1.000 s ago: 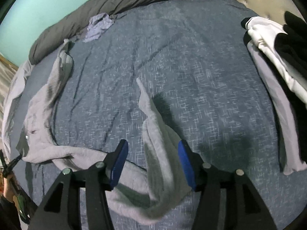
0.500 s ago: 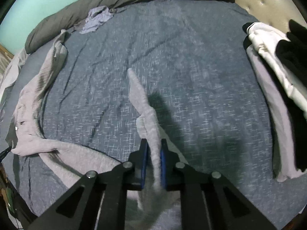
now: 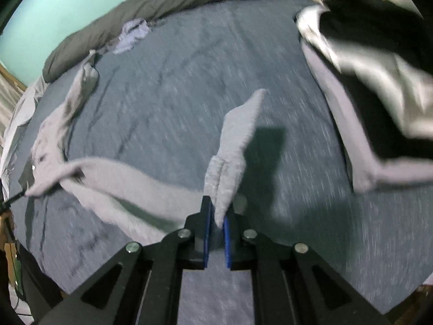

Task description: Fold clothes

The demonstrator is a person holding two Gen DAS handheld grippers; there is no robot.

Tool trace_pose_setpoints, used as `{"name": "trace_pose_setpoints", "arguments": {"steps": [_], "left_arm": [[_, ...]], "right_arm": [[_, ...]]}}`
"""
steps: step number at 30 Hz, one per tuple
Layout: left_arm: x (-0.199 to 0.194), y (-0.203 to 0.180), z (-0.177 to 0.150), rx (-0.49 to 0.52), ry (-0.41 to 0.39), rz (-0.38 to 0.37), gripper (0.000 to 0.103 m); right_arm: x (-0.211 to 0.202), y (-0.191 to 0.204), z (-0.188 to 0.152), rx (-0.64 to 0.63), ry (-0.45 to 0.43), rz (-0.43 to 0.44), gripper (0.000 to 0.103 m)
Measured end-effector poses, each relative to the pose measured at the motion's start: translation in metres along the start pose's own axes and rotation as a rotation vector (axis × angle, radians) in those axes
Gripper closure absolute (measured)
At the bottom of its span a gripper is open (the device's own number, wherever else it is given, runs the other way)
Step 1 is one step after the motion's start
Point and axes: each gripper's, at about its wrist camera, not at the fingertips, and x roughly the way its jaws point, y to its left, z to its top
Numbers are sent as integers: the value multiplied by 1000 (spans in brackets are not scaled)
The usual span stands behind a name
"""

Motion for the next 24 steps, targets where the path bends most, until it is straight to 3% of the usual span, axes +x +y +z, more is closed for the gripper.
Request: {"name": "trace_pose_setpoints", "arguments": {"steps": [3,6,11,16,20,24], "left_arm": [[0,-1,-1,-2,3,3,99],[-2,-3,-2,10,1,9,99],[-3,-2,-1,13,2,7,99],[0,-2,-2,17,9,14,99],[2,-3,-3,11,11,16,99],[2,-5,-4,17,13,20,99]], "right_arm": [[7,-11,-19,21,38,5,95],[-3,-17,-21,28,17,-25,93],[-20,-25,-25,40,-19,-77,72],[-37,-34,-28,51,-54,-128,72],[-31,-27,-11,45,-37,-82,61],[-8,0,3,-11,14,-59,58]]}}
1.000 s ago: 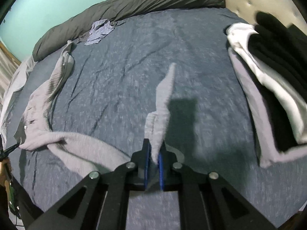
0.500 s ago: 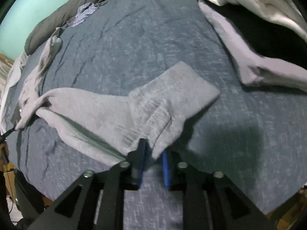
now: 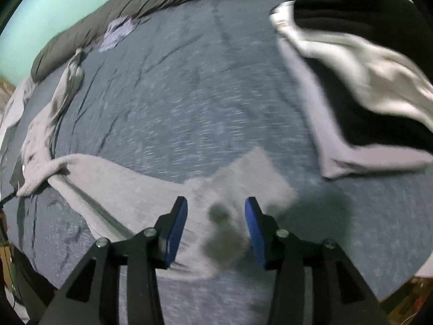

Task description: Fold clothes

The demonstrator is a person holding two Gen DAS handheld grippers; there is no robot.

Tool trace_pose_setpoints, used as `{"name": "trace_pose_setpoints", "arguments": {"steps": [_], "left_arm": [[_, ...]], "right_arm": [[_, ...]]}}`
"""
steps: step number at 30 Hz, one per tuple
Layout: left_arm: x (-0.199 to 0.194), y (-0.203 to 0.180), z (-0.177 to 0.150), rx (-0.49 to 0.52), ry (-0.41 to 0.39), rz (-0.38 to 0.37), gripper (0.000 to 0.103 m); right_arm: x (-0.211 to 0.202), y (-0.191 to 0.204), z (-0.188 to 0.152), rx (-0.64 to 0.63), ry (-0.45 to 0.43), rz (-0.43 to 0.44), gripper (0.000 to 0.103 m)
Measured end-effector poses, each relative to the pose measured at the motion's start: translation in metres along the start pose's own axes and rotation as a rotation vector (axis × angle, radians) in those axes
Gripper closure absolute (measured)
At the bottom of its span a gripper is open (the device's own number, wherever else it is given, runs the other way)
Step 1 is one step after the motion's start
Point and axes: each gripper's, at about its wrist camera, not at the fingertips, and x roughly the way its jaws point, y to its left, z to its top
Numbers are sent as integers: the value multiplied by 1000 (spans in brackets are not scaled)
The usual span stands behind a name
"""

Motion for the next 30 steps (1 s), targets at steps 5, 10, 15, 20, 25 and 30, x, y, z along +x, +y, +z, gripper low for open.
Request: {"name": "trace_pose_setpoints", "arguments": {"steps": [5,10,15,20,25,30], "left_arm": [[0,0,1,5,3,1,99],[1,-1,1,7,6,3,98],[3,0,-1,8,10,2,98],[5,1,-1,4,15,1,98],[6,1,-2,3,18,-1,98],[8,3,-3,1,21,-2,98]], "right_arm": [[30,41,12,-96,51,29,58],[60,66,17,-145,104,58,58],[81,81,20,-185,143,78,57],[98,89,19,-238,168,35,57],[106,96,14,-295,170,17,59],[98,103,6,-379,154,-1,94]]}}
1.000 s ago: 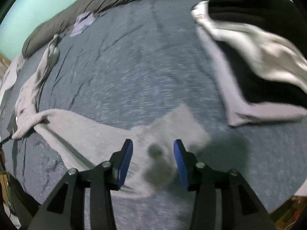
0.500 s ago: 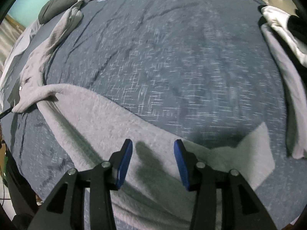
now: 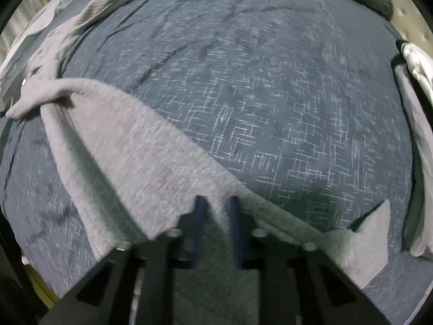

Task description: Fold clothes

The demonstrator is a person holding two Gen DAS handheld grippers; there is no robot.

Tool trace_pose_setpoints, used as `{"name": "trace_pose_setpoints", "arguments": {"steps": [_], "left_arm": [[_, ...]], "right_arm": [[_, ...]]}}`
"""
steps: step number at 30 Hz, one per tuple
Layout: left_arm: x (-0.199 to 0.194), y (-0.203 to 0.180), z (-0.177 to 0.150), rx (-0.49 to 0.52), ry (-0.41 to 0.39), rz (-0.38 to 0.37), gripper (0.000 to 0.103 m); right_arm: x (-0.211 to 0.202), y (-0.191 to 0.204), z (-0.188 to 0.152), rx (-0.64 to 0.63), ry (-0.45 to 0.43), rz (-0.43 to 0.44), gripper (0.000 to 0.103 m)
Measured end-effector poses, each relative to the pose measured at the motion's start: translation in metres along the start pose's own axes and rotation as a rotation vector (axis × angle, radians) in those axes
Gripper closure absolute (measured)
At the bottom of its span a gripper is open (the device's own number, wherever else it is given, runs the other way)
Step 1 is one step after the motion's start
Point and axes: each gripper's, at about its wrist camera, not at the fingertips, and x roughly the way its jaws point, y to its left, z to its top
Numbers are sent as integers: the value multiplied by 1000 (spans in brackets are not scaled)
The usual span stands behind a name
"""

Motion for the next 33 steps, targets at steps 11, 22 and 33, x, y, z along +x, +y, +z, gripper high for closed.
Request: {"name": "trace_pose_setpoints", "arguments": {"steps": [11,22,33], "left_arm": [[-7,4,3,-12,-21,-10,98],[-27,5,10,-7,-58,-11,98],[-26,16,1,-45,-48,-29,98]], "right_arm": [[-73,-19,11,24,-203,-60,98],[-148,1,70,9,-427,-176,99],[-96,37,10,-209,-274,-188,99]]}}
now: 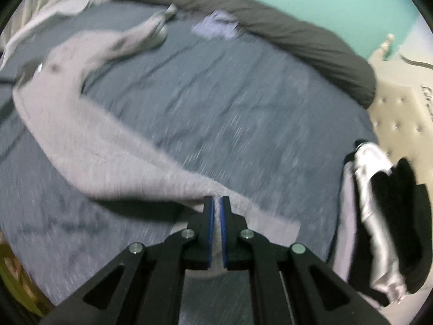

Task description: Fold clothes

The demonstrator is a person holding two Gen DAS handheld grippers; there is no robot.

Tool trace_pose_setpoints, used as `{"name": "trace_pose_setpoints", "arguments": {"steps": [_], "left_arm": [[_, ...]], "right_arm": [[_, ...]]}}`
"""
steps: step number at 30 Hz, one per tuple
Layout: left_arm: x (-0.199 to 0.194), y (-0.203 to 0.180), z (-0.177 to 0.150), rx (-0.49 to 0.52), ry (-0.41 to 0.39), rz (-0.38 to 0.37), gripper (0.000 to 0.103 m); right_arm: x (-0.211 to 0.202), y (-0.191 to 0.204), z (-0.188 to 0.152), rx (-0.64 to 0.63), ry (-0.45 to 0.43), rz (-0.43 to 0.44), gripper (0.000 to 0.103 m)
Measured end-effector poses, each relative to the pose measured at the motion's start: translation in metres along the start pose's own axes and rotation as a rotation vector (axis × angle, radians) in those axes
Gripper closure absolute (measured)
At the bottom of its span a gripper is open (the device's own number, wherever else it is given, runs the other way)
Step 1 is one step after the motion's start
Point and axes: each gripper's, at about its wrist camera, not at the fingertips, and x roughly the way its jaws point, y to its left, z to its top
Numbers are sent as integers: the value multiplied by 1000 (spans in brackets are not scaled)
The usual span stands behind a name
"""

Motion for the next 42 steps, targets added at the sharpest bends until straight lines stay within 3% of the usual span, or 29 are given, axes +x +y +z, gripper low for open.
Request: {"name": "trace_pose_setpoints", "arguments": {"steps": [12,22,31,38,42], "left_arm": [[-24,11,3,-35,-62,-20,99],[-59,39,-5,-62,-128,-51,99],[-36,66,-38,-119,-64,-82,99],[-23,65,-46,-136,-34,-99,98],[-25,63,-43,-126,-34,-96,97]], "right_arm": [[29,35,-69,-32,140,93,99],[3,43,-65,-37,101,141,99],[13,60,-81,-51,154,229,99],[4,35,-91,103,126,332,98],[-12,13,-95,176,94,315,98]]}}
